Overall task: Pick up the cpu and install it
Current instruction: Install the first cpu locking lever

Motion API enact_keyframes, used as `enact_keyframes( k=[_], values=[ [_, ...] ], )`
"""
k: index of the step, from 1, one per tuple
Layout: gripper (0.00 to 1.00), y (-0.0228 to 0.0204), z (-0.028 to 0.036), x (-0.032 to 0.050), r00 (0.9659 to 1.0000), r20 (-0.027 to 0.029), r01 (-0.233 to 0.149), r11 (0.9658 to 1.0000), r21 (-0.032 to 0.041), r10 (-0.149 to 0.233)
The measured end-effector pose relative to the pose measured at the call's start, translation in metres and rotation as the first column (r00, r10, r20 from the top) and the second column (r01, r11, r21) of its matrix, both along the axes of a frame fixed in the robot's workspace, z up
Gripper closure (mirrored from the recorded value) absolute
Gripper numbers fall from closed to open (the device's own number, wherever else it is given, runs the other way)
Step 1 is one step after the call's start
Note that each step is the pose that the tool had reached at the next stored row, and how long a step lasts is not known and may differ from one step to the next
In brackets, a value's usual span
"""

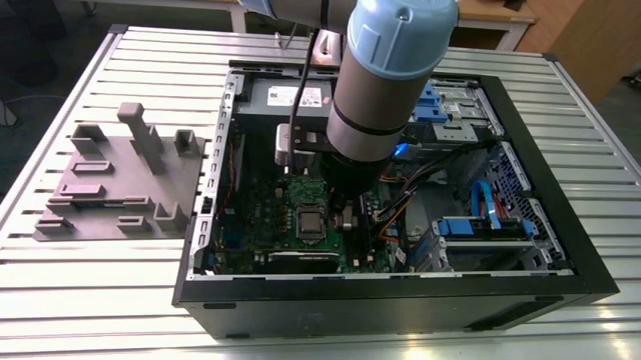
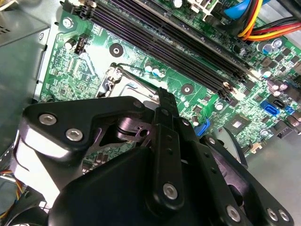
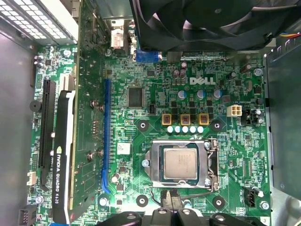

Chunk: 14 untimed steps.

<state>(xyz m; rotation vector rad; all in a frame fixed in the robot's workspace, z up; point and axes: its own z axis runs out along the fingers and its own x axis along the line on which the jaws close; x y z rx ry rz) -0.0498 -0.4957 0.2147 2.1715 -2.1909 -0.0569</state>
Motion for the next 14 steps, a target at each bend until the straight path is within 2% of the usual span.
enact_keyframes(
  k=[8, 14],
  values=[
    [0.89, -0.0007, -0.0094, -0.0001, 1.0, 0.0, -0.006, 1.0, 0.0, 0.006],
    [0.89, -0.007, -0.0115, -0.0001, 0.9997, 0.0001, -0.023, 0.9997, -0.0001, 0.023]
  ],
)
